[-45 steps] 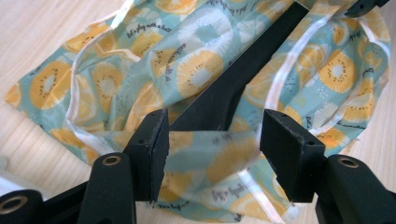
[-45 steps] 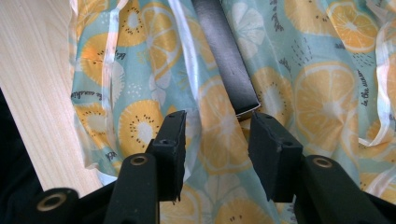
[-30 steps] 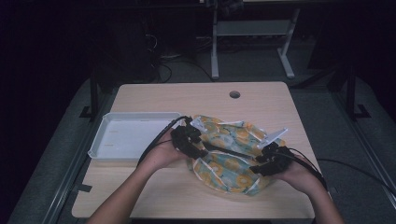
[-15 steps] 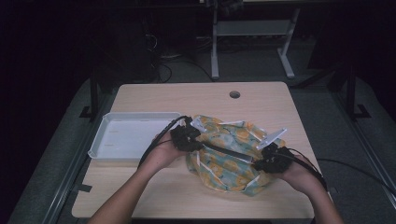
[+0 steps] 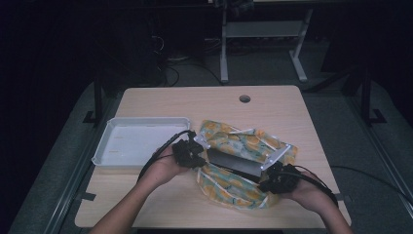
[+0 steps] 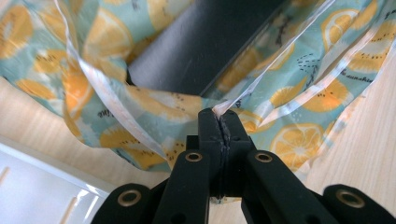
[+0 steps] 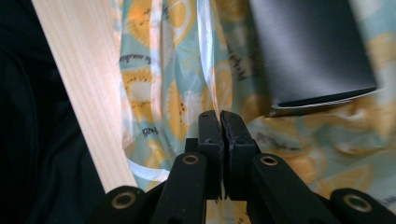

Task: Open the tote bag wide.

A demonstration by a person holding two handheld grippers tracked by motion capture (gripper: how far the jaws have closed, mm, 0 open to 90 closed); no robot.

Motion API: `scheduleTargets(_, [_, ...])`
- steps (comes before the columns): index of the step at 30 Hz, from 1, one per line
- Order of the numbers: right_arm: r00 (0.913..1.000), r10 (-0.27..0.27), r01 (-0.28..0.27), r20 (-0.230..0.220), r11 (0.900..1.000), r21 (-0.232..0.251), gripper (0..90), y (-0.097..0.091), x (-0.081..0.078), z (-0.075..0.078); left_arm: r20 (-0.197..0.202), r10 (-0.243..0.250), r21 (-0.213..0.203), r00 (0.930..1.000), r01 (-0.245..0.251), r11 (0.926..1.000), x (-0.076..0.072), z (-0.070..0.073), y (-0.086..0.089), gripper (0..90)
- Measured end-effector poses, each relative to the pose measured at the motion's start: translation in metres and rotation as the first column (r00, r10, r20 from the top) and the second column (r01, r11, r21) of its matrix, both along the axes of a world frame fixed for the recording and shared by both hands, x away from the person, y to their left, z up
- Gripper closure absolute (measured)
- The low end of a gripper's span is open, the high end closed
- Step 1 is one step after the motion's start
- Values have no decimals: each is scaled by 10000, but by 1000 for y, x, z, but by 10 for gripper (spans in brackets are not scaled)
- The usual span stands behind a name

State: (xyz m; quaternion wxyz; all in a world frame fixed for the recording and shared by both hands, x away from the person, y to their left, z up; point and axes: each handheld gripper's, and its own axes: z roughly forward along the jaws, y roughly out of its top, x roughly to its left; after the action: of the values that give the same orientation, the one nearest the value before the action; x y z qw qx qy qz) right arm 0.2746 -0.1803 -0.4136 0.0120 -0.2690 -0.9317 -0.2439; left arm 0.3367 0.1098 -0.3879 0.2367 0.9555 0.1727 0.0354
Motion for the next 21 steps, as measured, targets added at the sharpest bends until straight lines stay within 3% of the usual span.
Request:
scheduleTargets(14, [10000, -86, 86, 19, 9994, -343, 869, 9, 7, -24, -392, 229, 1181, 9990, -182, 9928, 6, -35, -3, 897])
scheduleTargets(21, [9998, -53, 64, 181, 9981, -612, 863, 12, 8, -30, -442, 194, 1346, 9988, -133, 9908, 8, -46, -2, 894])
